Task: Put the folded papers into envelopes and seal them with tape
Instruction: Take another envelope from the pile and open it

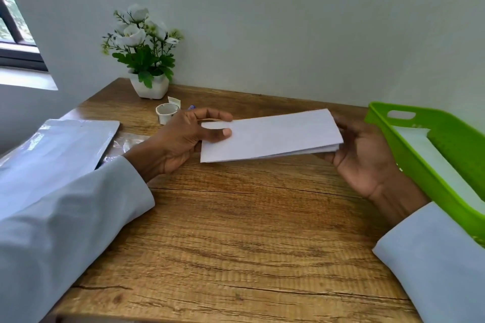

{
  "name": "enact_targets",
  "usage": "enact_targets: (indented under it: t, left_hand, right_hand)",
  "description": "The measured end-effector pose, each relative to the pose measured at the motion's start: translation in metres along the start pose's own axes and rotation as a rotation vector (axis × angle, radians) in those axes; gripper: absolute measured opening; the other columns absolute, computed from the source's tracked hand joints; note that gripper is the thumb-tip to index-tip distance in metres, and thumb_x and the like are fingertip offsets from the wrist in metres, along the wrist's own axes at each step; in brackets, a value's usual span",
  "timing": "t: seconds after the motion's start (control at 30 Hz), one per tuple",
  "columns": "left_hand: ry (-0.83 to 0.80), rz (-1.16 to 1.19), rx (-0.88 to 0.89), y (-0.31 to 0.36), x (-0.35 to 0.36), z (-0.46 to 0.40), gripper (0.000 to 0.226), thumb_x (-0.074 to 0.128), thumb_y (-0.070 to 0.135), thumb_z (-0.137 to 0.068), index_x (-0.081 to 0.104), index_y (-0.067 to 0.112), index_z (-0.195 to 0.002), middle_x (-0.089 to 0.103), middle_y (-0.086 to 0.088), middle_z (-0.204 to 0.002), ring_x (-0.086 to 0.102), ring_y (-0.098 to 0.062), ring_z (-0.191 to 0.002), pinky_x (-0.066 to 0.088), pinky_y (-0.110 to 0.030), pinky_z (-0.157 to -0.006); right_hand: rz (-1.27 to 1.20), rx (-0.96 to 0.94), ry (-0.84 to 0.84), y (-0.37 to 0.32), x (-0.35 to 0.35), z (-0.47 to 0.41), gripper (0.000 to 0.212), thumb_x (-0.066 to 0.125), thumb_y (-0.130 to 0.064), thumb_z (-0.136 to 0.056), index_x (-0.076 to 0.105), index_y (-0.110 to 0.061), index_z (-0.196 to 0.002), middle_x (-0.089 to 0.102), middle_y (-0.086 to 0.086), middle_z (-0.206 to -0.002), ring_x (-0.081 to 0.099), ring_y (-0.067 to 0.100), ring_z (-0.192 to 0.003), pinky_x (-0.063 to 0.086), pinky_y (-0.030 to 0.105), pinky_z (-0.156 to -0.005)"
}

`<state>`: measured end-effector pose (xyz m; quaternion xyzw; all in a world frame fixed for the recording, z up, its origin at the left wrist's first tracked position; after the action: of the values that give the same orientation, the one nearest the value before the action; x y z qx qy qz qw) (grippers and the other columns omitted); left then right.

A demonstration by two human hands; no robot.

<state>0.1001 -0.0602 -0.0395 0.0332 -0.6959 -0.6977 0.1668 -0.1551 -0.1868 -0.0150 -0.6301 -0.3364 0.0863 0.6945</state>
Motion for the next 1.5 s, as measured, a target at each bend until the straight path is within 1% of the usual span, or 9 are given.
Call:
enact_targets:
  t: [0.1, 0.23, 0.33, 0.53, 0.8, 0.97, 1.1, 1.27, 1.5]
  left_hand:
    - [0.054, -0.042, 0.034, 0.007, 0.0, 0.001, 0.046, 0.078, 0.009, -0.063, 0.071, 0.016, -0.108, 0.073, -0.007, -0.11, 0.071, -0.025, -0.098, 0.061, -0.031, -0.066]
    - [0.049, -0.277, 0.051, 0.014, 0.003, 0.009, 0.036, 0.078, 0.012, -0.072, 0.071, 0.015, -0.107, 0.073, -0.004, -0.107, 0.069, -0.022, -0.099, 0.06, -0.029, -0.07]
    - [0.031, -0.471, 0.073, 0.02, 0.002, 0.021, 0.029, 0.077, 0.015, -0.077, 0.072, 0.014, -0.105, 0.073, -0.003, -0.105, 0.069, -0.021, -0.096, 0.06, -0.032, -0.074]
    - [-0.016, -0.388, 0.045, 0.031, -0.008, 0.057, 0.027, 0.076, 0.018, -0.075, 0.071, 0.008, -0.099, 0.075, -0.008, -0.101, 0.072, -0.023, -0.093, 0.058, -0.028, -0.066]
    - [0.079, -0.404, 0.114, 0.048, -0.048, 0.125, 0.026, 0.065, 0.024, -0.085, 0.071, 0.005, -0.102, 0.076, -0.009, -0.091, 0.073, -0.021, -0.082, 0.056, -0.023, -0.059]
    - [0.466, -0.782, 0.115, 0.055, -0.103, 0.156, 0.035, 0.061, 0.04, -0.092, 0.074, 0.008, -0.086, 0.073, -0.003, -0.079, 0.071, -0.025, -0.079, 0.06, -0.039, -0.068]
    - [0.841, -1.453, -0.063, 0.05, -0.137, 0.172, 0.069, 0.052, 0.081, -0.073, 0.065, 0.028, -0.116, 0.069, 0.003, -0.117, 0.062, -0.024, -0.11, 0.045, -0.032, -0.082]
    - [0.718, -1.494, -0.378, 0.035, -0.149, 0.161, 0.127, 0.025, 0.104, -0.045, 0.039, 0.022, -0.141, 0.051, -0.013, -0.14, 0.044, -0.036, -0.128, 0.042, -0.046, -0.098]
    - [0.633, -1.405, -0.434, 0.033, -0.146, 0.141, 0.113, 0.064, 0.086, -0.052, 0.032, 0.025, -0.142, 0.036, -0.012, -0.147, 0.028, -0.032, -0.136, 0.032, -0.054, -0.102]
  right_hand:
    - [0.073, 0.053, -0.062, 0.002, 0.002, 0.005, 0.034, 0.059, -0.031, -0.091, 0.065, -0.011, -0.118, 0.074, 0.007, -0.107, 0.073, 0.02, -0.089, 0.061, 0.033, -0.062]
    - [0.17, 0.115, 0.013, 0.013, 0.005, 0.009, 0.04, 0.07, -0.001, -0.082, 0.061, 0.0, -0.121, 0.072, 0.014, -0.113, 0.075, 0.018, -0.084, 0.059, 0.023, -0.057]
    - [0.194, 0.112, 0.045, 0.015, 0.007, 0.011, 0.043, 0.072, 0.0, -0.079, 0.061, 0.001, -0.12, 0.072, 0.015, -0.114, 0.075, 0.017, -0.083, 0.058, 0.02, -0.055]
    - [-0.037, 0.033, 0.008, 0.007, 0.045, 0.019, 0.045, 0.076, -0.009, -0.072, 0.063, -0.002, -0.115, 0.077, 0.006, -0.09, 0.073, 0.01, -0.071, 0.057, 0.019, -0.058]
    - [-0.1, 0.08, -0.213, 0.043, 0.148, 0.024, 0.048, 0.08, -0.007, -0.066, 0.06, -0.018, -0.109, 0.079, -0.002, -0.09, 0.075, 0.016, -0.091, 0.06, 0.03, -0.067]
    - [-0.029, 0.091, -0.248, 0.068, 0.193, 0.017, 0.042, 0.077, 0.001, -0.076, 0.059, -0.022, -0.106, 0.078, -0.006, -0.084, 0.075, 0.012, -0.088, 0.06, 0.029, -0.066]
    - [0.016, 0.152, -0.22, 0.089, 0.204, 0.013, 0.043, 0.078, 0.0, -0.076, 0.059, -0.023, -0.107, 0.07, 0.003, -0.107, 0.07, 0.019, -0.098, 0.061, 0.03, -0.068]
    - [0.015, 0.188, -0.199, 0.098, 0.199, 0.008, 0.048, 0.079, -0.002, -0.072, 0.059, -0.023, -0.11, 0.071, 0.003, -0.107, 0.072, 0.017, -0.093, 0.059, 0.027, -0.064]
    - [0.035, 0.192, -0.181, 0.095, 0.181, 0.004, 0.052, 0.079, -0.003, -0.068, 0.058, -0.022, -0.112, 0.071, 0.003, -0.109, 0.071, 0.017, -0.096, 0.059, 0.025, -0.061]
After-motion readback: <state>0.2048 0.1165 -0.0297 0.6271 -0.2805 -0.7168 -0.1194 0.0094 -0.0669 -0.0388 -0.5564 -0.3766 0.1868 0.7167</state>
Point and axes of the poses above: each hand's wrist, its own z-axis away from the middle knuckle, its own x-axis out of the palm, y = z × x, the point moved 3 cm from there along -z, towards the middle knuckle
